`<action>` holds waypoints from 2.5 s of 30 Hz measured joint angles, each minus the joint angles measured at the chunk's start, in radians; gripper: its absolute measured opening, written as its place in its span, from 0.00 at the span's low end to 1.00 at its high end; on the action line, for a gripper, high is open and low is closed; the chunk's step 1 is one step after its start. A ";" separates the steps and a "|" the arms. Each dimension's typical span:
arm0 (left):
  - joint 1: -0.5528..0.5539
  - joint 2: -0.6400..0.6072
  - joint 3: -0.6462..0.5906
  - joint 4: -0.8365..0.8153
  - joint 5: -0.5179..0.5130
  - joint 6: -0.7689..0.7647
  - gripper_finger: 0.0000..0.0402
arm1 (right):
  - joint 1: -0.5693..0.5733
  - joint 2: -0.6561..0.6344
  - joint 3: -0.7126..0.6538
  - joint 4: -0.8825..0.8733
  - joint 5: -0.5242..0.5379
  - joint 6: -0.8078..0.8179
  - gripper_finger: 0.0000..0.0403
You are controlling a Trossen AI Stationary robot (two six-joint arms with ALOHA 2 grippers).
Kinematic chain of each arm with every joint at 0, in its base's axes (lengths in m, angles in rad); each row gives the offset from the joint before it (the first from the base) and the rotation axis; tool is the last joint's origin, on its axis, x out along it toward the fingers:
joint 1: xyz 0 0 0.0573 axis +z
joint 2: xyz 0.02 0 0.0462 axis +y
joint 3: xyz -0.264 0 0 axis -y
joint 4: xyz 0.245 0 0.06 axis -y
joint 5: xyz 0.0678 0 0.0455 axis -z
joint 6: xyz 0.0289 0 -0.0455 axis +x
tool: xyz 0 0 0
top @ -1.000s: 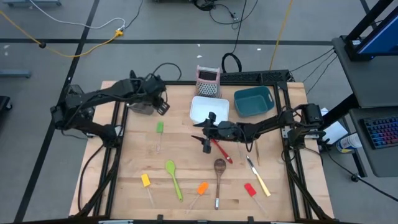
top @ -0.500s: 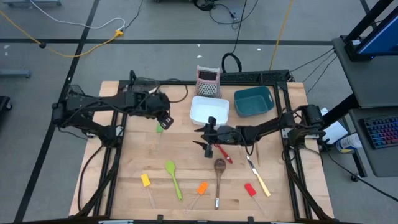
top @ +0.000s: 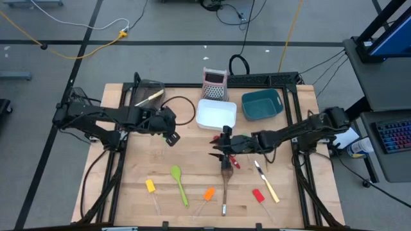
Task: Pick & Place Kitchen Items
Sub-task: Put the yellow knife into the black bin
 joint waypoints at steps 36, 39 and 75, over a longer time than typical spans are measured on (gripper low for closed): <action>-0.182 0.103 -0.001 0.186 -0.157 -0.068 0.33 | 0.272 -0.085 0.001 -0.543 -0.004 0.617 0.56; -0.181 0.120 0.000 0.207 -0.159 -0.046 0.33 | 0.287 -0.085 0.000 -0.593 -0.042 0.688 0.56; -0.180 0.166 0.000 0.525 -0.080 0.376 0.33 | 0.445 -0.163 0.000 -0.891 -0.352 1.328 0.56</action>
